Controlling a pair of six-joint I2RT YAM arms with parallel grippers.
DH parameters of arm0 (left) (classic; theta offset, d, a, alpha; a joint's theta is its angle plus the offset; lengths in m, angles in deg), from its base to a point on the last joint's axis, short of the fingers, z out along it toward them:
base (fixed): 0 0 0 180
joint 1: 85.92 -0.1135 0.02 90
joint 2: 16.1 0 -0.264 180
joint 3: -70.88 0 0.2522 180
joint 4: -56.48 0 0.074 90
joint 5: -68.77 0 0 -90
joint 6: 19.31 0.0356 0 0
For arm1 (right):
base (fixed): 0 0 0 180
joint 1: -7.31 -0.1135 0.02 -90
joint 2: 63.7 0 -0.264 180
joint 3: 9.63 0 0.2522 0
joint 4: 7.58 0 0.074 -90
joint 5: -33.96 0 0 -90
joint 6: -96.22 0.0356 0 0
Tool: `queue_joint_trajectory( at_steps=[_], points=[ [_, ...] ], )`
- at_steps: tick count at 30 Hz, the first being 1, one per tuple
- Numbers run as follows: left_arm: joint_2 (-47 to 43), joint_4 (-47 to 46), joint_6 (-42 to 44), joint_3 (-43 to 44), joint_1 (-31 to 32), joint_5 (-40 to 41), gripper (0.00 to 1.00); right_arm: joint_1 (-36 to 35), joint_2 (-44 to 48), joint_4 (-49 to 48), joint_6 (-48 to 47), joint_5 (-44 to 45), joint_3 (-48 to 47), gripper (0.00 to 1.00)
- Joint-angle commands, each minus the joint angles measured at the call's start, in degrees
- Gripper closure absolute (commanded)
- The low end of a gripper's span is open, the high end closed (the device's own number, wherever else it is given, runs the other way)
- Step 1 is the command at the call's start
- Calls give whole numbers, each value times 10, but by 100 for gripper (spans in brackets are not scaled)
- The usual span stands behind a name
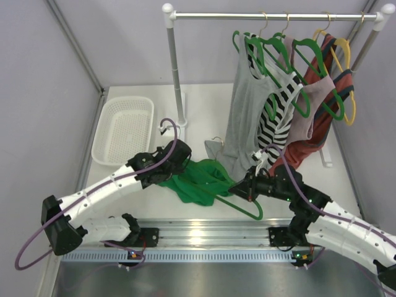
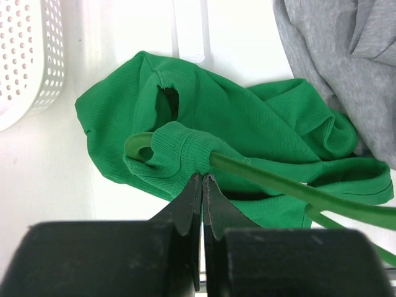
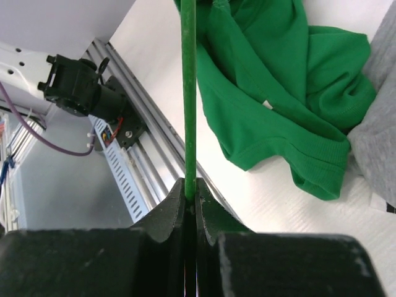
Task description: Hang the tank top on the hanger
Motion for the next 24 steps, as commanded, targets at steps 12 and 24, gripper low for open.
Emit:
queue_joint_trajectory(
  at_steps=[12,24],
  points=[
    [-21,26,-11,24,13,23,100,-15,58,-59,-28,108,15,100],
    [-1,22,-27,58,31,34,100,-87,15,-185,-20,187,48,100]
  ],
)
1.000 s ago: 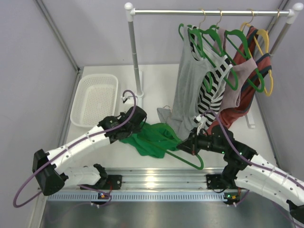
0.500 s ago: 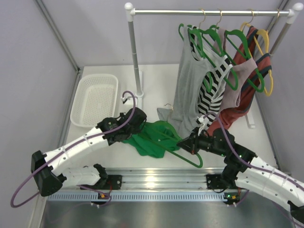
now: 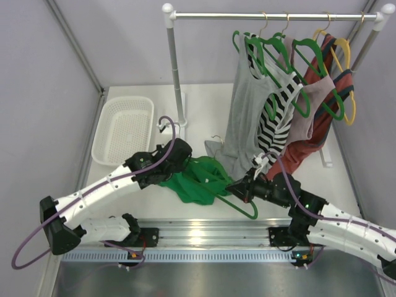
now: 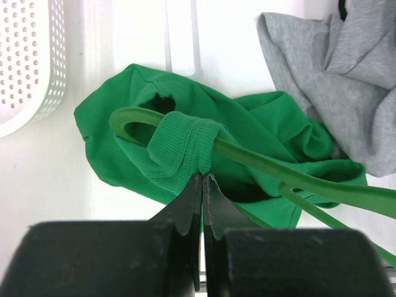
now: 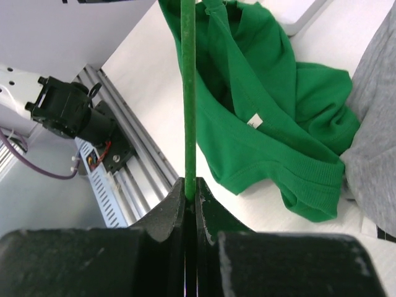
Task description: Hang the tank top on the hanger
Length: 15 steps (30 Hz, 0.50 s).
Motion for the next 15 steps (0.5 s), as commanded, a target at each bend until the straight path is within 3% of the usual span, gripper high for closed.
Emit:
queue_joint_trajectory(
  at_steps=[1,15],
  points=[
    [6,6,-12,28,11,10,100,-26,-10,-111,-14,83,-4,100],
    [0,8,-22,35,29,24,100,-96,-161,-283,-45,120,-8,100]
  ],
)
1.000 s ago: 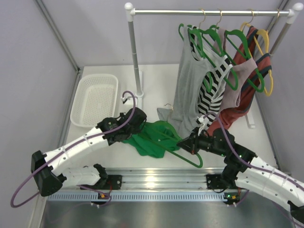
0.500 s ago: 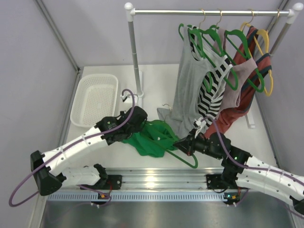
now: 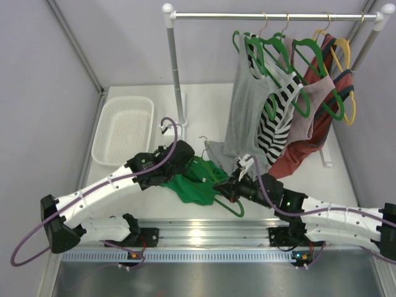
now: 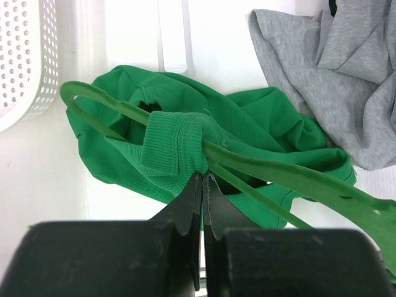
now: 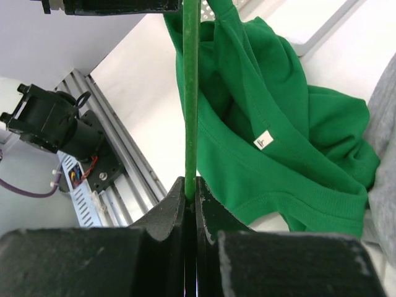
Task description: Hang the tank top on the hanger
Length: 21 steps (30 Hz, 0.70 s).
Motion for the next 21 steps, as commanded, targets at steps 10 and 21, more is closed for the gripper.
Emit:
queue_joint_trajectory(
  at_steps=[10,21],
  points=[
    [-32,8,-11,20,12,42,100,-23,-80,-178,-31,20,-16,100],
    [-145,-168,105,-59,12,-35,52,-33,-79,-173,-31,24,-9,100]
  ],
)
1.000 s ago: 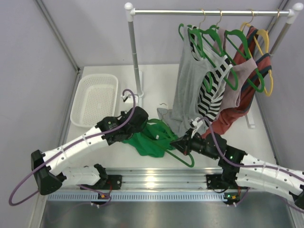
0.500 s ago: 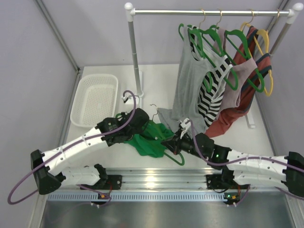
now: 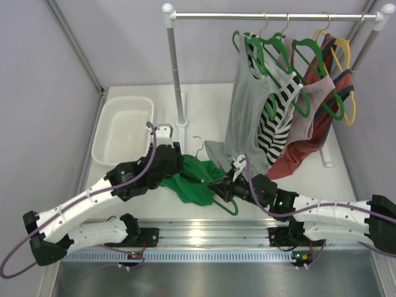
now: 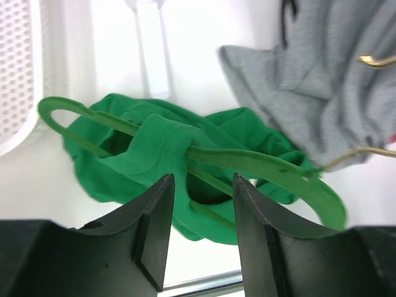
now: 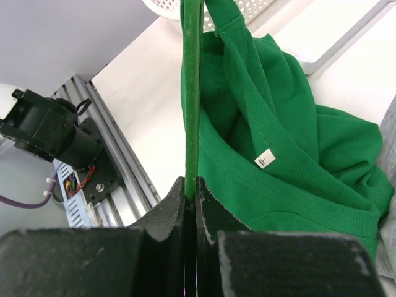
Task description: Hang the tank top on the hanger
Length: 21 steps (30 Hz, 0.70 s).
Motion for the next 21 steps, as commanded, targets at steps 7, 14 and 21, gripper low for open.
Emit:
queue_joint_trajectory(
  at_steps=[7,14,21],
  points=[
    [-82,-236,160,-82,3,-128,48,-13,-10,-66,-5,2,-16,100],
    [-87,-336,190,-131,3,-165,44,-18,-26,-64,-7,2,-22,100],
    [-47,-366,204,-142,2,-158,44,-23,-32,-64,-8,4,-28,100]
  ],
)
